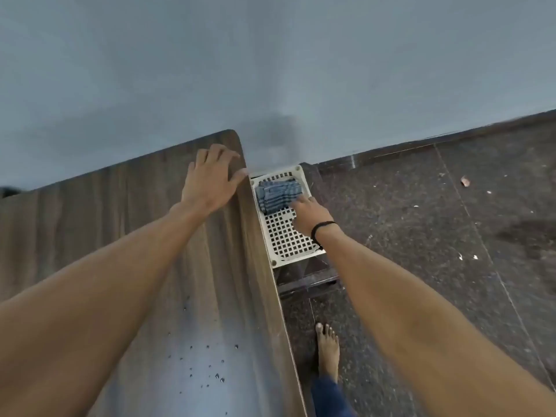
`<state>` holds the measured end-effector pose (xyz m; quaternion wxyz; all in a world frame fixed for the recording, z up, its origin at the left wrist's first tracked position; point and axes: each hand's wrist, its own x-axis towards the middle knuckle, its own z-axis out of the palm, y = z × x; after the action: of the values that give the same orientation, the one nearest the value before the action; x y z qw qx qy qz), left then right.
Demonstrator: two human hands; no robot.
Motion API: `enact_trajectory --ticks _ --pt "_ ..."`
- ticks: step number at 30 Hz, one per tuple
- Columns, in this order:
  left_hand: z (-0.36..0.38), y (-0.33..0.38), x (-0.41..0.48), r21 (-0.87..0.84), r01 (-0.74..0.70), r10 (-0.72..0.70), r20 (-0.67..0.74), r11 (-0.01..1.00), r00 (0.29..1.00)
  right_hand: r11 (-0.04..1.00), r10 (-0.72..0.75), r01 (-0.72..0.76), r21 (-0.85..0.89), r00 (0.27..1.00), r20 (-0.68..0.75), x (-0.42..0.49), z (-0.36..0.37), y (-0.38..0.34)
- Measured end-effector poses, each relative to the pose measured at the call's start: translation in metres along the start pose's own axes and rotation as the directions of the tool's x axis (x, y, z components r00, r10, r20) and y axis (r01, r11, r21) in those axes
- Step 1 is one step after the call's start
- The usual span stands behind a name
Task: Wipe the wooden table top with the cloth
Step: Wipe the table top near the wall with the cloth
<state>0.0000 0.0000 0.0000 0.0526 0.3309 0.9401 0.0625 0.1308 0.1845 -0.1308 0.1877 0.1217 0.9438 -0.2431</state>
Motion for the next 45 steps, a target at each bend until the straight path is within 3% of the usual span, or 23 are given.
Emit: enact_trajectory --ticks 5,12,16,20,26,29,32,35,37,39,43,45 --pt "0.022 -0.023 -0.014 -0.05 0.017 -0.014 0.044 0.999 0.999 0.991 -0.076 0.089 -0.098 0.989 0.131 0.048 0.016 0.004" --pt "0.032 -0.031 -0.012 -0.107 0.004 -0.007 -0.027 0.994 1.0 0.976 -0.098 0.102 -0.192 0.995 0.029 0.087 0.031 0.001" --pt "0.039 -0.03 -0.007 -0.1 0.031 -0.038 -0.069 0.994 0.997 0.987 -0.087 0.084 -0.136 0.996 -0.019 0.099 0.03 0.004" --pt "0.044 -0.027 -0.007 -0.139 0.062 -0.077 -0.1 0.988 0.992 0.985 -0.054 0.054 -0.162 0.999 0.008 0.11 0.023 0.005" --pt "0.036 -0.029 -0.003 -0.144 0.069 -0.076 -0.039 0.987 0.996 0.988 -0.012 0.009 -0.155 1.0 -0.02 0.104 0.016 0.002" --pt "0.03 -0.035 -0.01 -0.141 0.074 -0.08 -0.039 0.987 0.996 0.997 -0.011 0.009 -0.071 1.0 -0.024 0.095 0.015 0.005" --pt "0.023 -0.051 -0.027 -0.118 0.157 -0.163 -0.044 0.981 0.986 0.987 0.055 -0.061 0.148 0.998 0.044 0.082 0.007 0.004" --pt "0.016 -0.076 -0.052 -0.109 0.28 -0.283 -0.015 0.954 0.959 0.863 0.111 -0.183 0.471 0.978 0.176 0.072 -0.015 -0.005" --pt "0.011 -0.099 -0.071 -0.094 0.347 -0.344 0.043 0.933 0.938 0.752 0.14 -0.215 0.623 0.976 0.167 0.065 -0.037 -0.017" --pt "0.005 -0.124 -0.09 -0.089 0.401 -0.394 0.094 0.911 0.914 0.647 0.177 -0.182 0.741 0.98 0.086 0.058 -0.063 -0.035" --pt "-0.007 -0.163 -0.112 -0.105 0.478 -0.461 0.15 0.872 0.875 0.242 0.16 0.005 0.97 0.986 -0.045 0.049 -0.108 -0.095" --pt "-0.012 -0.178 -0.117 -0.105 0.49 -0.465 0.193 0.866 0.864 0.108 0.14 0.05 0.993 0.988 -0.065 0.047 -0.117 -0.129"
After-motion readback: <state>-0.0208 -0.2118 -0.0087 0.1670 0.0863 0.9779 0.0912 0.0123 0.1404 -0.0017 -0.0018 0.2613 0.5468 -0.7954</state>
